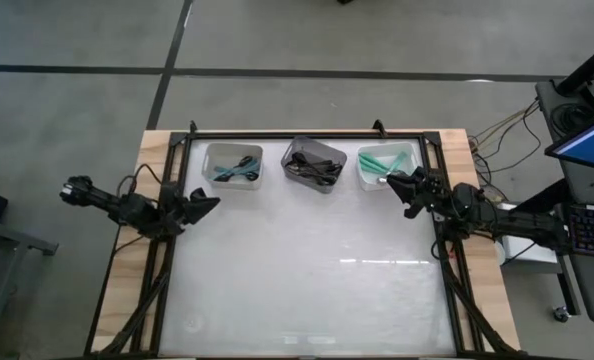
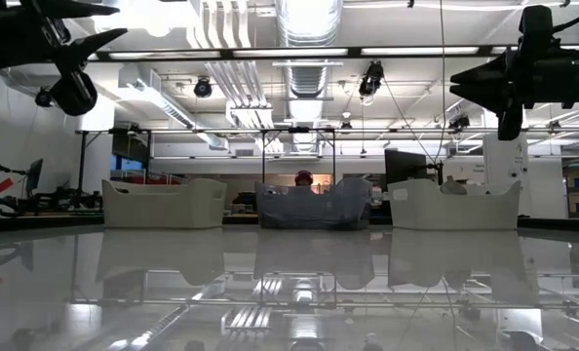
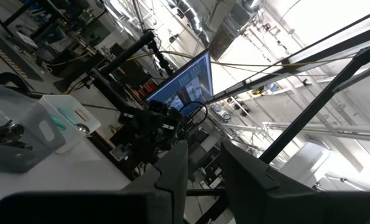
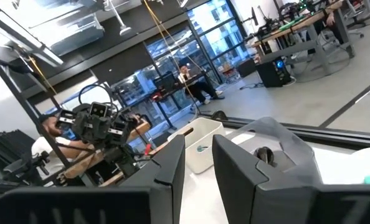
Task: Sort silverware by color (type)
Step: Return to Home Position
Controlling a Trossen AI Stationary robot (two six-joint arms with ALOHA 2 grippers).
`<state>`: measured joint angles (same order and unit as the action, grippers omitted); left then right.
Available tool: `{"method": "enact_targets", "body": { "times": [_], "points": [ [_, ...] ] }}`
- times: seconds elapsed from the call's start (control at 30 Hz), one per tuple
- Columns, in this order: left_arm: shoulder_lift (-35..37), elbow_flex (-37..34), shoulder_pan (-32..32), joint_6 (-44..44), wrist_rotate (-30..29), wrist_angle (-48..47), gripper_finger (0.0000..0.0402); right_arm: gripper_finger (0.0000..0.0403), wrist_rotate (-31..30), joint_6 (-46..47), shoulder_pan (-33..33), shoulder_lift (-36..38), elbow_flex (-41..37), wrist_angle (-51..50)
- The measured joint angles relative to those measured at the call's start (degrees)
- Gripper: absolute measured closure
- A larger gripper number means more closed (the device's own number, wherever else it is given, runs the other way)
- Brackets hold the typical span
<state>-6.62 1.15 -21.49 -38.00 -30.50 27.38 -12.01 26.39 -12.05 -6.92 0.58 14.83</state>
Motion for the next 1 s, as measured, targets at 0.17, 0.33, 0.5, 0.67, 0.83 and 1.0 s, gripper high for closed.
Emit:
{"method": "enact_targets", "body": {
  "times": [0.17,0.33,0.5,0.67,0.83,1.0],
  "points": [
    [-0.75,0.0,0.0,0.0,0.0,0.02,0.0323,0.033,0.0,0.0,0.0,0.0,0.0,0.0],
    [-1.66,0.0,0.01,0.0,0.0,0.02,0.0323,0.033,0.0,0.0,0.0,0.0,0.0,0.0],
    [-2.75,0.0,0.01,0.0,0.0,0.02,0.0323,0.033,0.0,0.0,0.0,0.0,0.0,0.0],
    [-3.9,0.0,0.01,0.0,0.0,0.0,0.0323,0.033,0.0,0.0,0.0,0.0,0.0,0.01],
    [-4.98,0.0,0.01,0.0,0.02,0.0,0.0323,0.033,0.0,0.0,0.0,0.0,0.0,0.0],
    [-5.93,0.0,0.01,0.0,0.02,0.0,0.0323,0.033,0.0,0.0,0.0,0.0,0.0,0.02]
  ]
}}
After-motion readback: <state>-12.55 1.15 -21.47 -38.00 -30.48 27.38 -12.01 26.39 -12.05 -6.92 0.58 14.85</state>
